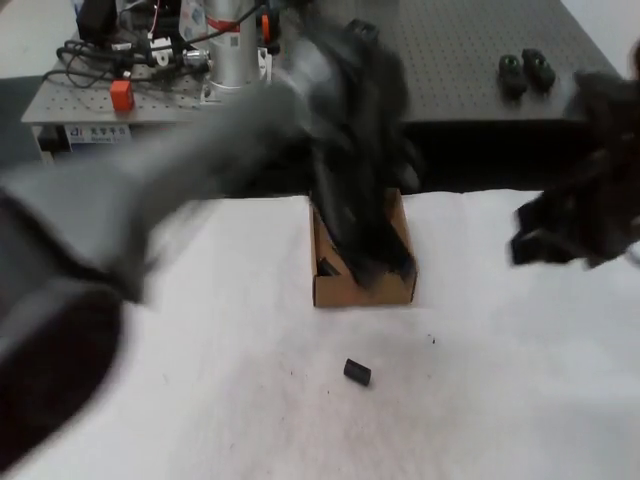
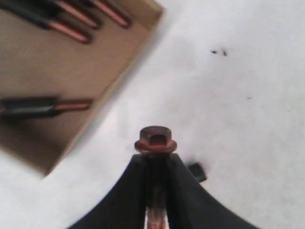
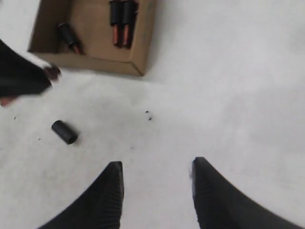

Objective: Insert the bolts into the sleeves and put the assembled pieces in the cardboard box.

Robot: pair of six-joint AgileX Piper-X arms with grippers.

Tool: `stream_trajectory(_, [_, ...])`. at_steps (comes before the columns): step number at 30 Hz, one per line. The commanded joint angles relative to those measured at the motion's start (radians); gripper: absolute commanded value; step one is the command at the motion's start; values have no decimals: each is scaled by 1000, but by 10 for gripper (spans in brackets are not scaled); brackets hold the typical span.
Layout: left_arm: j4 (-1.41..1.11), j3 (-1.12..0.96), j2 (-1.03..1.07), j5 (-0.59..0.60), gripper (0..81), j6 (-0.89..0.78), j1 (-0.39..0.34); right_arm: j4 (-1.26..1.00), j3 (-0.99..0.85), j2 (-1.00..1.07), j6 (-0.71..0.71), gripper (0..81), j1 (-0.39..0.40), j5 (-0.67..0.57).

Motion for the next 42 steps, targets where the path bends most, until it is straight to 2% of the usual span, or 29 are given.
stream_trajectory(1, [-31, 95, -100, -35, 7, -43, 46, -9, -3, 106, -36, 337, 193, -14])
stream_trajectory(6, [-189, 450, -356, -30, 7, -80, 169, -76, -15, 286, -67, 337, 360, -2])
stream_trajectory(10, [-257, 676, -551, -30, 7, -91, 244, -77, -92, 433, -89, 337, 456, 59])
stream_trajectory(17, [-265, 841, -784, -30, 7, -90, 327, -24, -287, 629, -191, 337, 547, 173])
stream_trajectory(21, [-258, 856, -842, -30, 7, -70, 351, 10, -357, 686, -238, 337, 557, 205])
stream_trajectory(24, [-248, 856, -857, -30, 7, -51, 360, 18, -367, 717, -257, 337, 560, 278])
stream_trajectory(29, [-234, 856, -858, -30, 7, -44, 359, 26, -365, 749, -275, 332, 560, 280])
stream_trajectory(32, [-225, 856, -858, -30, 7, -44, 359, 23, -365, 758, -275, 251, 560, 280])
stream_trajectory(34, [-225, 856, -858, -12, 7, -44, 359, 19, -365, 758, -275, 153, 560, 280])
stream_trajectory(35, [-225, 856, -858, 4, 7, -44, 359, 23, -365, 753, -275, 72, 560, 280])
stream_trajectory(36, [-225, 856, -858, 25, 7, -49, 359, 34, -365, 749, -275, 2, 560, 280])
stream_trajectory(39, [-235, 856, -858, 180, 7, -81, 359, 74, -356, 716, -248, 13, 550, 262])
stream_trajectory(42, [-357, 874, -860, 389, 7, -161, 359, 74, -292, 618, -227, 13, 520, 84])
